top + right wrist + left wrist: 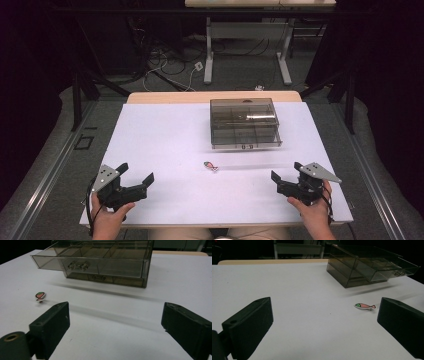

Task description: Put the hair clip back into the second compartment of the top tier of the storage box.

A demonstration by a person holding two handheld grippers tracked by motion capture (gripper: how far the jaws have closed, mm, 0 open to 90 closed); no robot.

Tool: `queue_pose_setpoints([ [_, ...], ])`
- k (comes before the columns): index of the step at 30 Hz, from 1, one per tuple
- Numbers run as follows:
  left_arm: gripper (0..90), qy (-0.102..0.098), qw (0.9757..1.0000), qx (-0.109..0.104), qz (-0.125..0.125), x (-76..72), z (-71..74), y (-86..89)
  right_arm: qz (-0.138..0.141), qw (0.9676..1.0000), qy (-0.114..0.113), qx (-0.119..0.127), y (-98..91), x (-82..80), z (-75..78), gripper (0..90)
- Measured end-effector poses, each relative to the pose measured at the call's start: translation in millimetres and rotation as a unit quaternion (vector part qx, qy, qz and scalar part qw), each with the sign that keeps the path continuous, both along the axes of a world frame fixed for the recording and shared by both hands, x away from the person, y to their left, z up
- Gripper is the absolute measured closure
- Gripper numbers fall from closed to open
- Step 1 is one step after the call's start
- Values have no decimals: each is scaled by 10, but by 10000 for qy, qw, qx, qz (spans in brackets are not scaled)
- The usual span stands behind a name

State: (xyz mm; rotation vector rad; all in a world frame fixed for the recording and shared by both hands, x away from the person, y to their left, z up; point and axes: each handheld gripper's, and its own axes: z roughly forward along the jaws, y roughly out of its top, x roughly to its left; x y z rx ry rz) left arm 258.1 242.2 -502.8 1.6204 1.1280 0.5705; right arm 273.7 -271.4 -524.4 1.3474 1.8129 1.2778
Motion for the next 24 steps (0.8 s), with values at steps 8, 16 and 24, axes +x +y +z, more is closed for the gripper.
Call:
queue_pose_setpoints([
  [8,5,-5,10000,30,6,-21,-4,-25,99,9999,58,-73,142,-13,-8,158],
  [16,6,39,10000,47,10,-13,-11,-12,550,9984,43,-119,340,52,3,259],
  [24,6,24,10000,47,17,-20,-12,-16,801,9966,176,-100,511,105,26,307],
])
